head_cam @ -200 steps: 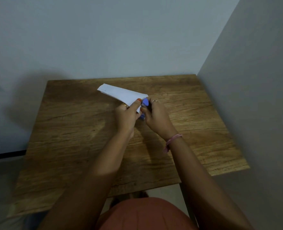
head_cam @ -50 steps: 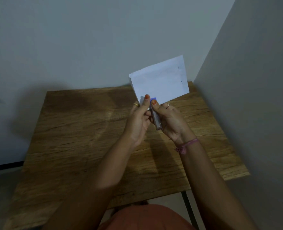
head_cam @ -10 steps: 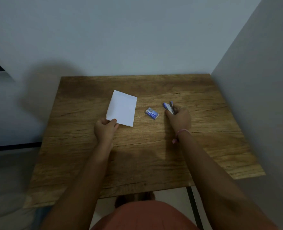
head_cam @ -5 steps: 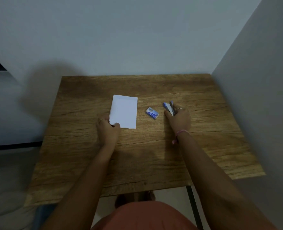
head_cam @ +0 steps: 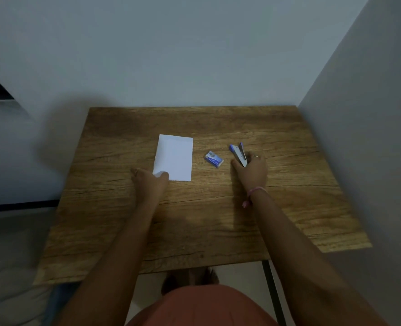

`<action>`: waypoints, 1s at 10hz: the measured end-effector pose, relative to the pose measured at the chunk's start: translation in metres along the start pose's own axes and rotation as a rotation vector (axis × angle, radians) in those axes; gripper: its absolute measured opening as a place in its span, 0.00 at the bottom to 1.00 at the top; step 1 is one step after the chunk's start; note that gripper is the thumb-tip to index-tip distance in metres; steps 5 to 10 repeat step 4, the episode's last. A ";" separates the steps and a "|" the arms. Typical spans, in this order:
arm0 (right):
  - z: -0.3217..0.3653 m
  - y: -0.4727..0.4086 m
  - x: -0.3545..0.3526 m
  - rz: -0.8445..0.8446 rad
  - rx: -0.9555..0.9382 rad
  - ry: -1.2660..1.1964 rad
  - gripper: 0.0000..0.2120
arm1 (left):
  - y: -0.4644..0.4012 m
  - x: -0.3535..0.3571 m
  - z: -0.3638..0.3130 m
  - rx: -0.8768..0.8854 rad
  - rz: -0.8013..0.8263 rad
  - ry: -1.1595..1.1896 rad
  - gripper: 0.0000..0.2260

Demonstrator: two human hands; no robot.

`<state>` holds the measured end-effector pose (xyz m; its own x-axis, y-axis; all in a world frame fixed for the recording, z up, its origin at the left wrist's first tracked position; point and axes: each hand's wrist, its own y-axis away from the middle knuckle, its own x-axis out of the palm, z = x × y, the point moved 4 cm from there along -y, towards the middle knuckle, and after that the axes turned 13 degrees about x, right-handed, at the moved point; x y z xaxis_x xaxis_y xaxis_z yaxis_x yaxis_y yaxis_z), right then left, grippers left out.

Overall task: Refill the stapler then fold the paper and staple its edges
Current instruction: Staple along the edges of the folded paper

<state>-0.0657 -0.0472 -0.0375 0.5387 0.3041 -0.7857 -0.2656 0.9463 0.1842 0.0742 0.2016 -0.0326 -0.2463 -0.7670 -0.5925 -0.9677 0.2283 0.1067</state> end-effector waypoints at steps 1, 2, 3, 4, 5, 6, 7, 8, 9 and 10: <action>0.000 0.001 -0.001 -0.001 -0.025 -0.004 0.28 | 0.000 -0.004 -0.006 0.030 -0.048 -0.008 0.29; 0.004 0.001 -0.005 0.041 -0.030 0.007 0.29 | 0.002 -0.010 -0.022 0.185 -0.114 -0.122 0.26; 0.008 -0.001 -0.009 0.076 -0.066 0.027 0.28 | 0.000 -0.013 -0.045 0.368 -0.164 -0.176 0.22; 0.022 -0.001 -0.022 0.016 -0.120 0.070 0.27 | -0.001 -0.015 -0.075 0.579 -0.190 -0.175 0.19; 0.022 -0.001 -0.022 0.016 -0.120 0.070 0.27 | -0.001 -0.015 -0.075 0.579 -0.190 -0.175 0.19; 0.022 -0.001 -0.022 0.016 -0.120 0.070 0.27 | -0.001 -0.015 -0.075 0.579 -0.190 -0.175 0.19; 0.022 -0.001 -0.022 0.016 -0.120 0.070 0.27 | -0.001 -0.015 -0.075 0.579 -0.190 -0.175 0.19; 0.022 -0.001 -0.022 0.016 -0.120 0.070 0.27 | -0.001 -0.015 -0.075 0.579 -0.190 -0.175 0.19; 0.022 -0.001 -0.022 0.016 -0.120 0.070 0.27 | -0.001 -0.015 -0.075 0.579 -0.190 -0.175 0.19; 0.022 -0.001 -0.022 0.016 -0.120 0.070 0.27 | -0.001 -0.015 -0.075 0.579 -0.190 -0.175 0.19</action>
